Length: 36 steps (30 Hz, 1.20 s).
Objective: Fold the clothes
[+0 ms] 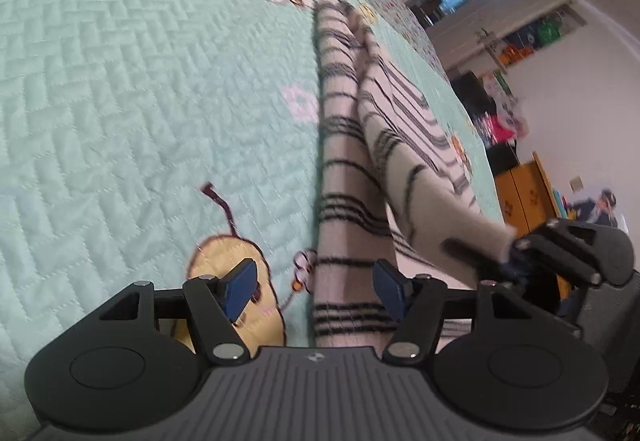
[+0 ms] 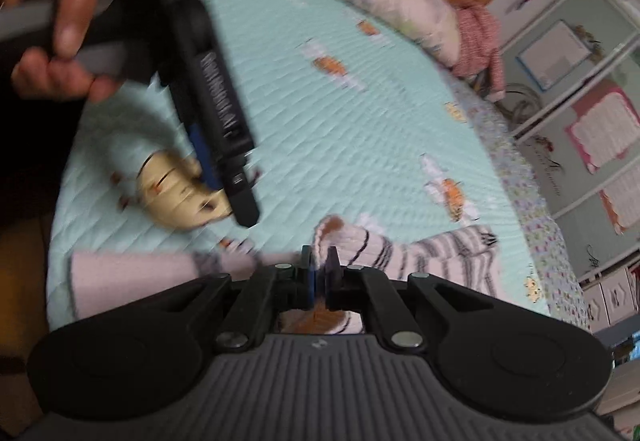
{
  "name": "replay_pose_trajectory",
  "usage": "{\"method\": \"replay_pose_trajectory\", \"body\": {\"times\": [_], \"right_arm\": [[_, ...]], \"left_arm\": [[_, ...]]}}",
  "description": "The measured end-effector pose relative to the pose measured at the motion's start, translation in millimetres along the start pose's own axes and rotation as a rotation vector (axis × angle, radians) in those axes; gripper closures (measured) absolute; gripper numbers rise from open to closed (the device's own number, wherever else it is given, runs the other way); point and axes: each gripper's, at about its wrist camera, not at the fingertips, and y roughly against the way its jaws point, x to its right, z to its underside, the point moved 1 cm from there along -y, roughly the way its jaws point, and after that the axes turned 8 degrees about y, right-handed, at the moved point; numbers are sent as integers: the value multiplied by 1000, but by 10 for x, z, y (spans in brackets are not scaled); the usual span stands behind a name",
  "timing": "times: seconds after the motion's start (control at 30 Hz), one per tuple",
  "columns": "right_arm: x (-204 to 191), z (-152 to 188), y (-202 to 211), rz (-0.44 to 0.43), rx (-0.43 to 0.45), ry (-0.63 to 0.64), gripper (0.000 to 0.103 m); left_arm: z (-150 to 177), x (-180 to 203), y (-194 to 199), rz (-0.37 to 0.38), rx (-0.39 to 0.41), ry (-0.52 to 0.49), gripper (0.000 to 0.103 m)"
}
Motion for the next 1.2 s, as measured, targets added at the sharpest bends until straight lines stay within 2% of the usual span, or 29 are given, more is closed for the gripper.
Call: {"method": "replay_pose_trajectory", "body": {"times": [0.07,0.17,0.27,0.33,0.47,0.6,0.73,0.77,0.8,0.93,1.0,1.03,1.07,1.13,1.2], "right_arm": [[43,-24,-36,-1,10,-9,98],[-65,4,-183,-82,-21,22,98],[-445,144,-279,-126,-107,161,97],[-601,203,-284,-103,-135,256,97],[-424,148,-20,-91,-104,183,97],[-297,90,203,-10,-111,234,97],[-509,135,-15,-80,-157,307,95],[-640,181,-99,-111,-174,334,85],[-776,228,-186,-143,-191,363,81],[-1032,340,-200,-58,-168,432,80],[-855,340,-100,-95,-147,277,74],[-735,360,-37,-115,-126,188,61],[-612,395,32,-129,-101,101,44],[-366,504,167,-170,-37,-87,29],[-96,668,221,-260,28,-328,29]], "left_arm": [[-32,-56,33,-7,20,41,37],[-32,-108,65,-21,24,51,37],[-19,-122,52,-23,13,47,37],[-9,-129,42,-24,6,44,37],[-4,-142,21,-22,1,49,37],[26,-134,-6,-14,-2,45,37],[53,-120,-48,-10,-10,53,37],[52,-110,-47,-8,-11,54,37],[50,-92,-41,-6,-12,52,37],[9,18,-7,5,5,13,37],[-57,94,-47,16,5,3,37],[-95,166,-83,29,6,-9,37],[-134,243,-120,42,7,-22,37],[-195,456,-216,71,15,-73,37],[-234,658,-361,102,20,-137,35]]}}
